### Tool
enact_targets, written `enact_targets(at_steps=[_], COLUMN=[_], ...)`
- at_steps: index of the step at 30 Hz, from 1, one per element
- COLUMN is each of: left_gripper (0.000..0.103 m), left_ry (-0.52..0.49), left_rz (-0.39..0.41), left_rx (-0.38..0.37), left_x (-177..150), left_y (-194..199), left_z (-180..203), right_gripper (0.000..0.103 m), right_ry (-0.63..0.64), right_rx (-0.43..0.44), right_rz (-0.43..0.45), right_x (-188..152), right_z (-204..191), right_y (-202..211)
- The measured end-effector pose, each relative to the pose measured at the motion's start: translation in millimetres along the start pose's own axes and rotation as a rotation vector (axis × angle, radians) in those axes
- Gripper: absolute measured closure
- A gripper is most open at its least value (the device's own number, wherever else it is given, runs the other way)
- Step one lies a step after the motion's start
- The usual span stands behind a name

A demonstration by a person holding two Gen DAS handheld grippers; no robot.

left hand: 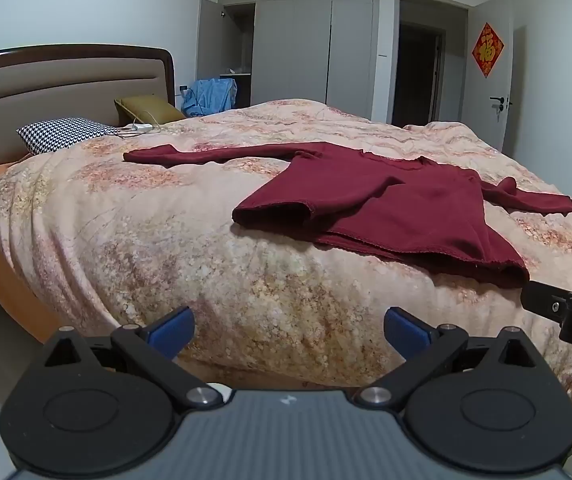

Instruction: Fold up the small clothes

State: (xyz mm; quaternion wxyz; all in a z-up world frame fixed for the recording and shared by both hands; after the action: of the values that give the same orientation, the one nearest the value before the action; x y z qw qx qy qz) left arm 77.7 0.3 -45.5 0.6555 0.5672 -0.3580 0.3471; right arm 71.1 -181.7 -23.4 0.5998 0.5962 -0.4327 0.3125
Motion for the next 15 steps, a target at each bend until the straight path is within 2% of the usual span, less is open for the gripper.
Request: enact_targets(at_steps=[15], left_gripper=[0.0], left_ry=[0.006], left_rz=[-0.009], left_rx=[0.001], left_x=[-2.1], left_y=[0.2], left_z=[-2.5], right_gripper=[0.0], right_ry=[-0.009], right_rx=[0.001], right_rz=[-0.009], right_x=[1.0], right_z=[-2.0], right_y=[-1.3])
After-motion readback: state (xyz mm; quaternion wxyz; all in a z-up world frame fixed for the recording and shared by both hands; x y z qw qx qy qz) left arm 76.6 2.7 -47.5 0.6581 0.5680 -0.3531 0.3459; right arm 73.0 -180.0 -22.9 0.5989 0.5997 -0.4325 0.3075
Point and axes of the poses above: each gripper's, at about its wrist camera, not at the fingertips, and y roughly against the way its jaws point, z to its right, x to its top, the point moved 9 cm from there along -y, roughly the way its jaws point, and after that the axes turned 7 degrees about -x, right-handed, at the moved point
